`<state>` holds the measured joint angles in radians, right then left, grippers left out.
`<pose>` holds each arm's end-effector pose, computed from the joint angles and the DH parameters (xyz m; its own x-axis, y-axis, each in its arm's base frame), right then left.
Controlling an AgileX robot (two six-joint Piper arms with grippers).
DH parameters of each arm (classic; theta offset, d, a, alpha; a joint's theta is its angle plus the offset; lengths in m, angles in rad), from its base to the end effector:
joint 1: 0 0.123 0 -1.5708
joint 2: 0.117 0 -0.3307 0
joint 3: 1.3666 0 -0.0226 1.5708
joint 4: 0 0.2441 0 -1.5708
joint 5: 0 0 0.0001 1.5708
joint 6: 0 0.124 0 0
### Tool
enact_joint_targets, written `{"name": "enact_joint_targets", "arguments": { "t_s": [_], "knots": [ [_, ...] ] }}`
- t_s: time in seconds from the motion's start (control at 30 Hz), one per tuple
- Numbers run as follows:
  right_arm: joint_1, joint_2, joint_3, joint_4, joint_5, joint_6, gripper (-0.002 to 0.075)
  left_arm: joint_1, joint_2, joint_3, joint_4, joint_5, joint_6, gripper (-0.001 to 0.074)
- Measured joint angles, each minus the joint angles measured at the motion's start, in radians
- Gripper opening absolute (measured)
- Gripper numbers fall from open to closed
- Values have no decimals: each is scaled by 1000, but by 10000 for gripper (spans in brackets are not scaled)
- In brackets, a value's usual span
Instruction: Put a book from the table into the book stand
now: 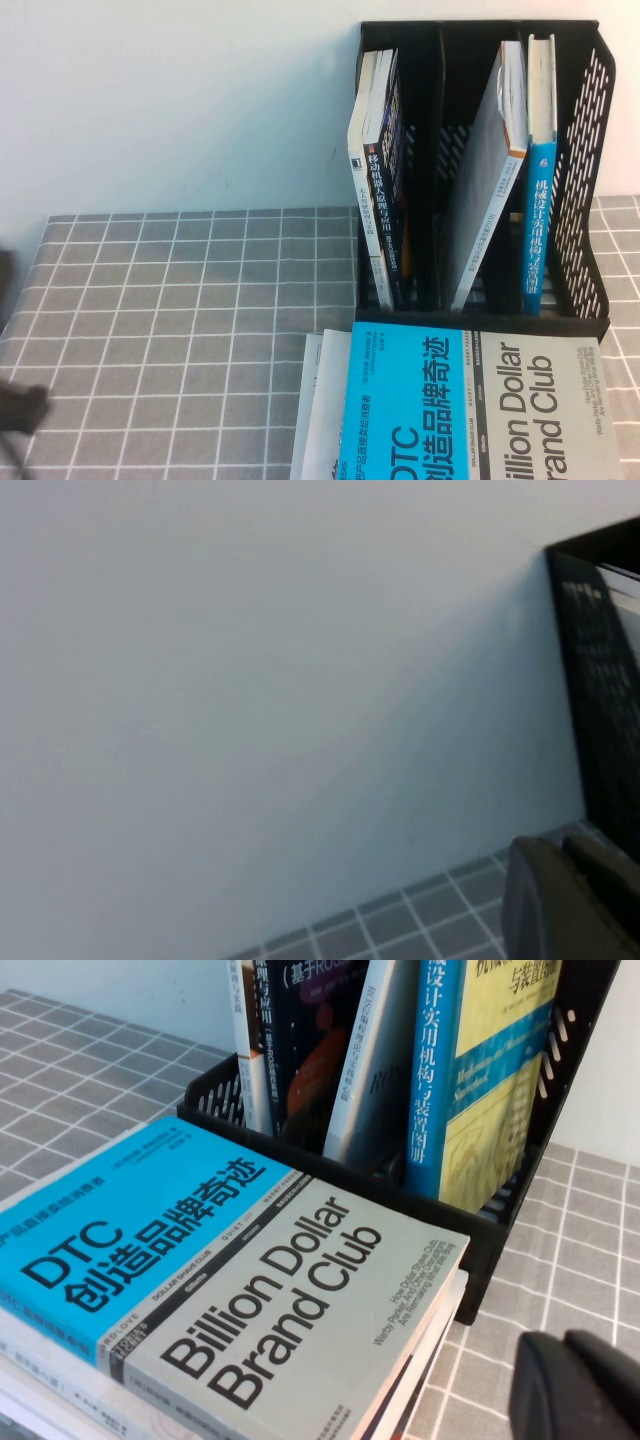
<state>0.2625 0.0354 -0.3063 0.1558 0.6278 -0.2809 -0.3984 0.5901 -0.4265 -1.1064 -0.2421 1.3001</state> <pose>0.0096 0.0143 0.2476 -0.1961 -0.2113 -0.9575 -0.3781 0.9173 -0.1250 0.1161 -0.0201 0.3458 0.0675 0.1880 -0.9798 0.1713 0.9653 0.1970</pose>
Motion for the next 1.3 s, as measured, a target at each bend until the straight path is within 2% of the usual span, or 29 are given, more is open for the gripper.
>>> {"name": "enact_joint_targets", "arguments": {
  "t_s": [0.4,0.57,0.67,0.8,0.87,1.03,1.23,1.3],
  "knots": [
    [0,0,0,2,0,0,-3,324,-472,109,54,159,179,-1],
    [0,0,0,2,0,0,-3,381,-547,175,41,165,137,-1],
    [0,0,0,2,0,0,-3,385,-551,246,182,165,-106,-1],
    [0,0,0,2,0,0,-3,386,-551,399,715,70,-769,-2],
    [0,0,0,2,0,0,-3,386,-551,444,875,53,-982,-2],
    [0,0,0,7,0,0,-3,389,-573,447,983,193,-1168,-2],
    [0,0,0,9,0,0,-3,410,-599,447,1048,523,-1360,-2],
    [0,0,0,11,0,0,-3,414,-599,447,1057,541,-1381,-3]
  ]
}}
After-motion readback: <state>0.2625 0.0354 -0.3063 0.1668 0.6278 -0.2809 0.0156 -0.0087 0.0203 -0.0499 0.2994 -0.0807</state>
